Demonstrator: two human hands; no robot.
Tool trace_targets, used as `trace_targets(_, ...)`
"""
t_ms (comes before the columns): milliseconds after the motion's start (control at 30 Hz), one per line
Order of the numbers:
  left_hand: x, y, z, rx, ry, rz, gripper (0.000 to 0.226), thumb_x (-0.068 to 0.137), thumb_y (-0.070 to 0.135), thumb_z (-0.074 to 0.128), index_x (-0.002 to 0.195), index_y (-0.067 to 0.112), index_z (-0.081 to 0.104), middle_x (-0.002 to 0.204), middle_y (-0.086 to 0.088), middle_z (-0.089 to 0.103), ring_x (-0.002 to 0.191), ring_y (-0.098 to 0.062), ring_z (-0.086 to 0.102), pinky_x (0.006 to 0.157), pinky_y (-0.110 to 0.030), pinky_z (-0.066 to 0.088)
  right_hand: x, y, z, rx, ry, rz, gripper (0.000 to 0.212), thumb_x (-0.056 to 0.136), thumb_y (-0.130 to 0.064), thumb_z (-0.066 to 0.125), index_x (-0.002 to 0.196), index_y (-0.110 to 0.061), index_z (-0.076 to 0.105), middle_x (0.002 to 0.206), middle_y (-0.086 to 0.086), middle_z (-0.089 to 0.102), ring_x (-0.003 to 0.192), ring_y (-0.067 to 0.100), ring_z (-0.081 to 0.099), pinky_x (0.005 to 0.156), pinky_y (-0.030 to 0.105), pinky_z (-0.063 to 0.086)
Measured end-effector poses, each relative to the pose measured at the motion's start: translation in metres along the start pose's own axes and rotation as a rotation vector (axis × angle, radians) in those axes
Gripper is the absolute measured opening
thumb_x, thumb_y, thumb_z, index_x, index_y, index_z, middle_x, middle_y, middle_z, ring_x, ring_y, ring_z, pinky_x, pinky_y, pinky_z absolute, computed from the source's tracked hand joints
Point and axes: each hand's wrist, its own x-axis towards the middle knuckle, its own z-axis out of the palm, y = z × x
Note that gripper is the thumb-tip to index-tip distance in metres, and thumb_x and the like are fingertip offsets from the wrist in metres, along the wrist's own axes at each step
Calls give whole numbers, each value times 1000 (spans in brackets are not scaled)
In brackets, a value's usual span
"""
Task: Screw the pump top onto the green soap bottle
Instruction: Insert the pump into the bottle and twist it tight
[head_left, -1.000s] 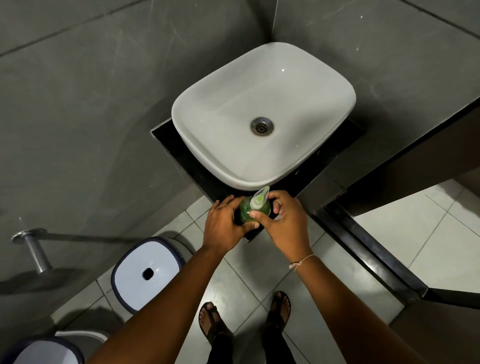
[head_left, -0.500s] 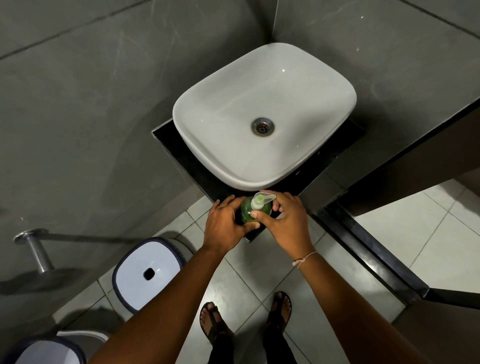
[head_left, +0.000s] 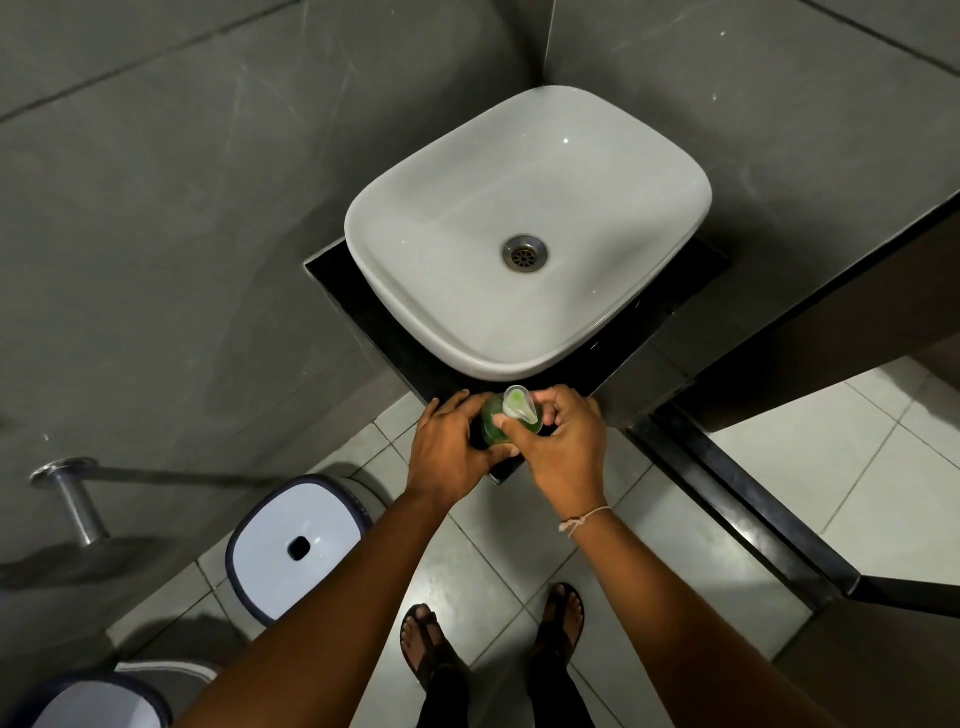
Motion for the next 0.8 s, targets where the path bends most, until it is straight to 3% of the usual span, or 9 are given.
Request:
trace_targets(133, 2, -2, -1, 12, -2, 11, 78, 68, 55, 79, 137, 28, 54, 142, 0, 61, 144, -17, 42, 125, -41, 18, 8, 4, -13, -48, -141, -70, 44, 70, -31, 82, 112, -30, 70, 78, -4, 52, 81, 20, 49, 72, 34, 47)
trace_targets(200, 1, -2, -1, 28, 3, 11, 78, 69, 58, 78, 137, 31, 53, 142, 2, 61, 145, -17, 39, 126, -41, 17, 12, 4, -17, -66, -211, -93, 45, 74, -26, 79, 118, -28, 70, 79, -1, 52, 82, 21, 48, 71, 31, 43)
trace_targets(400, 0, -1, -1, 50, 2, -1, 77, 70, 58, 77, 138, 31, 53, 141, 1, 61, 145, -17, 38, 127, -43, 11, 16, -1, -12, -164, -106, -94, 31, 62, -34, 86, 89, -26, 74, 67, -12, 45, 73, 17, 46, 62, 33, 43)
trace_targets(500, 0, 0, -1, 46, -14, -4, 77, 70, 58, 77, 138, 30, 53, 143, 1, 60, 146, -17, 37, 127, -40, 12, 13, 2, -12, -167, -107, -107, 33, 64, -34, 84, 95, -27, 73, 71, -10, 49, 76, 17, 47, 65, 33, 44)
trace_targets(600, -1, 0, -2, 44, -9, -17, 76, 70, 58, 77, 137, 31, 54, 143, -1, 59, 144, -19, 38, 124, -41, 19, 15, 6, -16, -133, -213, -159, 42, 70, -28, 79, 111, -24, 73, 77, -10, 49, 81, 18, 47, 70, 30, 41)
trace_targets(800, -3, 4, -3, 17, 16, -91, 75, 65, 56, 81, 134, 37, 57, 142, -7, 55, 139, -27, 41, 114, -41, 38, 17, 1, -11, -176, -88, -104, 31, 60, -42, 85, 81, -24, 70, 64, -11, 46, 72, 18, 48, 61, 33, 42)
